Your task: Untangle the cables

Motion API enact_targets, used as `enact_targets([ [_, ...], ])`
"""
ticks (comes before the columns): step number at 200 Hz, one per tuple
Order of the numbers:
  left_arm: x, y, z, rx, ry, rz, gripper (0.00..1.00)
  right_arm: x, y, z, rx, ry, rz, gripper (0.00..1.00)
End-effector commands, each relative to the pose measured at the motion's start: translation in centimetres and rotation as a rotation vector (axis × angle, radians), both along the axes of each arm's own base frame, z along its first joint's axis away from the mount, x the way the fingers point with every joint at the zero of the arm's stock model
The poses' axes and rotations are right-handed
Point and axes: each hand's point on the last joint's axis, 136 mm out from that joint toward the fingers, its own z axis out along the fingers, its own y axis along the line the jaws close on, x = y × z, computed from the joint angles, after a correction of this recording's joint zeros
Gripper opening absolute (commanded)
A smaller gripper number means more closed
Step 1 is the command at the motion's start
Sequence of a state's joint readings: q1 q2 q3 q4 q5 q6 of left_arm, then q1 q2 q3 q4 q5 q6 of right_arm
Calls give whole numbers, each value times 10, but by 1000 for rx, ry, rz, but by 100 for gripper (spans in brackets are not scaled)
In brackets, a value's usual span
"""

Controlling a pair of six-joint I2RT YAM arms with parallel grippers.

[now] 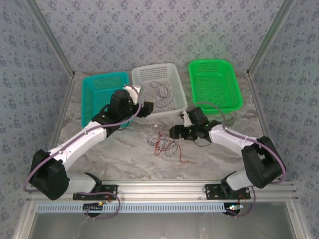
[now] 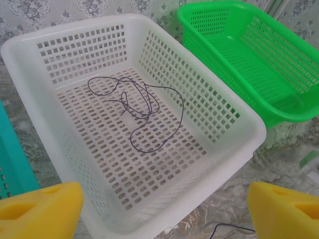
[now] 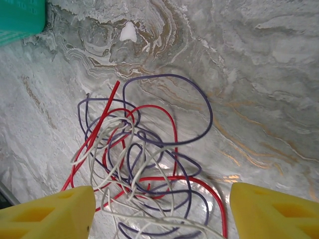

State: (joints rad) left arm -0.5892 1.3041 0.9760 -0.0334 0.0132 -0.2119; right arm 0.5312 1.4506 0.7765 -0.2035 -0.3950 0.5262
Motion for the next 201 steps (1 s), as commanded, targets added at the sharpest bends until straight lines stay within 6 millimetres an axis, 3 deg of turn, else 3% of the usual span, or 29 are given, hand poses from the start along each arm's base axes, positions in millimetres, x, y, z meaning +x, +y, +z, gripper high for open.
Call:
enact_targets([
  [1,-4,-8,19,-59,-55,-28,86,3,12,4,38,66,-13,72],
  [86,-11,6,11,-34,-70,6,88,-3,23,-16,3,221,-8,66],
  [125,-14,10,7,-34,-71,17,89,5,24,-27,-33,235,-24,64],
  [177,-16,12,2,-28,-65,19,89,21,19,-33,-65,205,-97,53],
  [201,-16,12,-2,-27,-60,22,89,24,14,-36,-87,192,-117,41],
])
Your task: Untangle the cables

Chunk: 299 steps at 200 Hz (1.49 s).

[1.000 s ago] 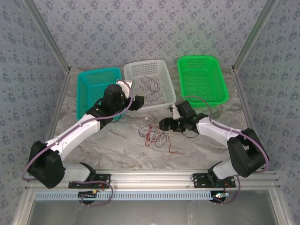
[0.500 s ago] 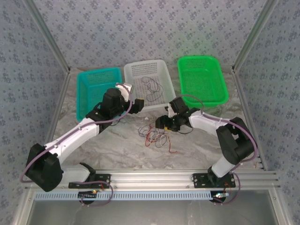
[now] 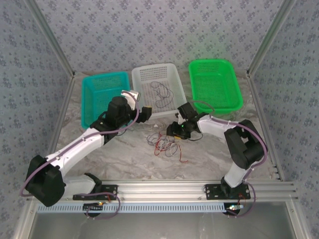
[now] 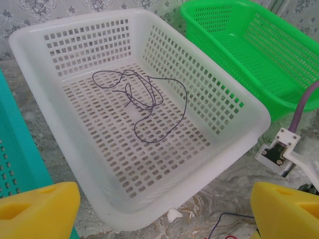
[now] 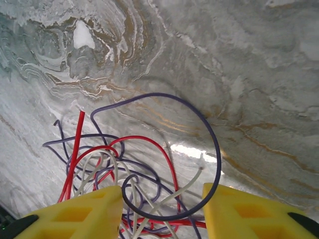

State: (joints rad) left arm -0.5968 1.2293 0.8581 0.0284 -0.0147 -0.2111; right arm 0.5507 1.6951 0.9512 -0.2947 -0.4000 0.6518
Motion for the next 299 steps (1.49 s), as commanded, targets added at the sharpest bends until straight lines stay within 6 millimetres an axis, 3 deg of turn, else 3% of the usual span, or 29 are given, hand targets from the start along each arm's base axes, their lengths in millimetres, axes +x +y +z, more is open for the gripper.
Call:
enact_targets([
  [1,-2,1,10,-26,-38,5,89,9,-4,-1,-38,-21,-35,41],
  [23,-1,0,8,-25,-35,6,89,12,-11,-2,-88,-58,-35,30],
  [45,0,-1,4,-23,-27,6,89,16,-13,4,-120,-115,-42,14],
  [96,2,-8,-1,-50,-2,-9,89,12,-11,54,-178,-400,11,2],
  [158,0,-31,4,-145,-5,-94,89,-3,-19,131,-124,-703,14,0],
  [199,-12,-73,14,-270,29,-245,88,-12,-15,177,-87,-832,125,0],
  [228,-27,-103,6,-250,67,-365,85,-12,-27,202,-93,-891,133,0],
  [254,-33,-111,8,-265,63,-405,84,-11,-36,224,-80,-933,127,0],
  [280,-32,-115,10,-266,49,-416,82,-16,-29,245,-2,-959,171,0],
  [299,-30,-119,12,-263,38,-426,81,-20,-22,249,38,-943,213,0],
])
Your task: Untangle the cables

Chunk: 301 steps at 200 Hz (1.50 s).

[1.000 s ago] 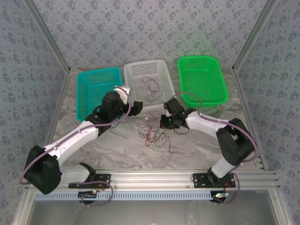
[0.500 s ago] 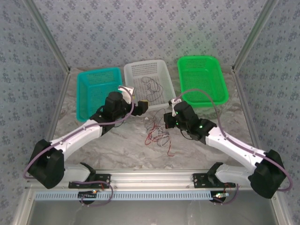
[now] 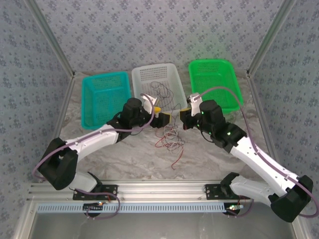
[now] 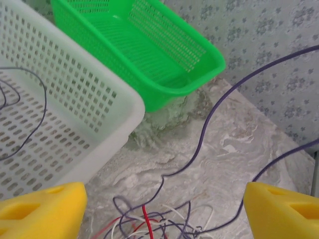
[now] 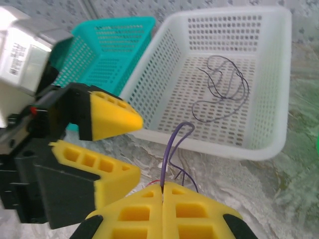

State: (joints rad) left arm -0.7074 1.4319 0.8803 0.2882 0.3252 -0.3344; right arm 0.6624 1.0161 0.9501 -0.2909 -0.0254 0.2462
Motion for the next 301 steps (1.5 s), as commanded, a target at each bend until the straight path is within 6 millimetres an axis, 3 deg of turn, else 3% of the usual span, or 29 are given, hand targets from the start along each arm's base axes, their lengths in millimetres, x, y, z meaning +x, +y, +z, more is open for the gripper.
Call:
enact_targets([
  [1,4,-13,23,-48,-58,-38,81,-11,11,17,19,-5,108,0],
  [44,10,-24,25,-52,-73,-47,78,-16,18,18,42,13,160,0],
  [81,11,-38,20,-51,-60,-82,61,-17,18,18,57,21,173,0],
  [108,17,-39,18,-55,-57,-57,56,-21,15,18,66,26,176,0],
  [149,21,-39,22,-65,-70,-43,28,-22,3,15,92,42,153,0],
  [179,29,-32,27,-40,-91,15,12,-20,-3,-3,81,113,136,3],
  [190,30,-29,33,-25,-109,31,10,-18,-5,-14,59,151,116,12],
  [203,31,-27,42,-14,-132,31,8,-16,-6,-27,28,196,104,14],
  [215,30,-28,53,-7,-153,23,6,-15,-6,-33,17,214,102,25],
  [229,30,-26,68,-7,-182,23,5,-11,-7,-36,11,212,81,30],
  [251,31,-23,91,-15,-219,44,4,-4,-14,-32,4,172,33,69],
  [261,31,-21,99,-18,-224,56,3,-3,-17,-30,0,150,12,80],
  [301,37,-9,136,-24,-267,126,4,-3,-31,-37,-28,132,-48,85],
])
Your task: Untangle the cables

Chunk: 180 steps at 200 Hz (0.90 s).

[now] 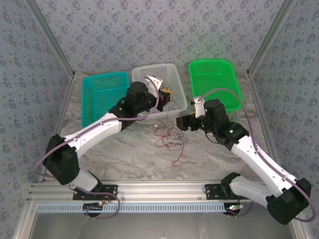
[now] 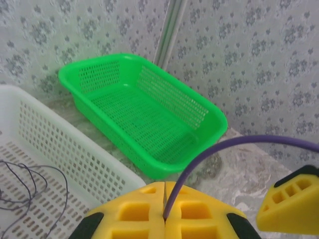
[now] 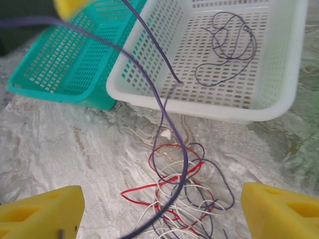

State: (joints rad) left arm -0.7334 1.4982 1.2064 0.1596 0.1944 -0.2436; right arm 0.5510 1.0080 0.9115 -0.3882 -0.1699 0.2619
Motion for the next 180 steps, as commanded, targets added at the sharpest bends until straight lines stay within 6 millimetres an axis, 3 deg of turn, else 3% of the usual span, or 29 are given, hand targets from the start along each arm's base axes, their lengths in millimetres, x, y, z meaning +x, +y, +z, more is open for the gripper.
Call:
enact_targets([
  [1,-1,12,42,-15,-74,52,4,2,-11,-3,-29,-20,-55,85],
  [26,-1,15,76,-55,-130,62,4,0,-11,-23,-47,36,-52,85],
  [47,-3,12,100,-102,-146,47,4,-3,4,-36,10,45,-10,88],
  [73,-5,10,113,-149,-139,38,4,-3,23,-44,64,-20,19,91],
  [95,-3,15,121,-158,-159,62,5,1,25,-60,35,-18,-10,92],
  [118,9,24,121,-124,-189,129,7,0,26,-80,-17,40,-13,92],
  [138,34,32,111,-114,-147,167,9,-3,26,-94,-50,91,-13,92],
  [180,100,52,65,-156,44,220,11,-8,24,-120,-120,193,-27,91],
])
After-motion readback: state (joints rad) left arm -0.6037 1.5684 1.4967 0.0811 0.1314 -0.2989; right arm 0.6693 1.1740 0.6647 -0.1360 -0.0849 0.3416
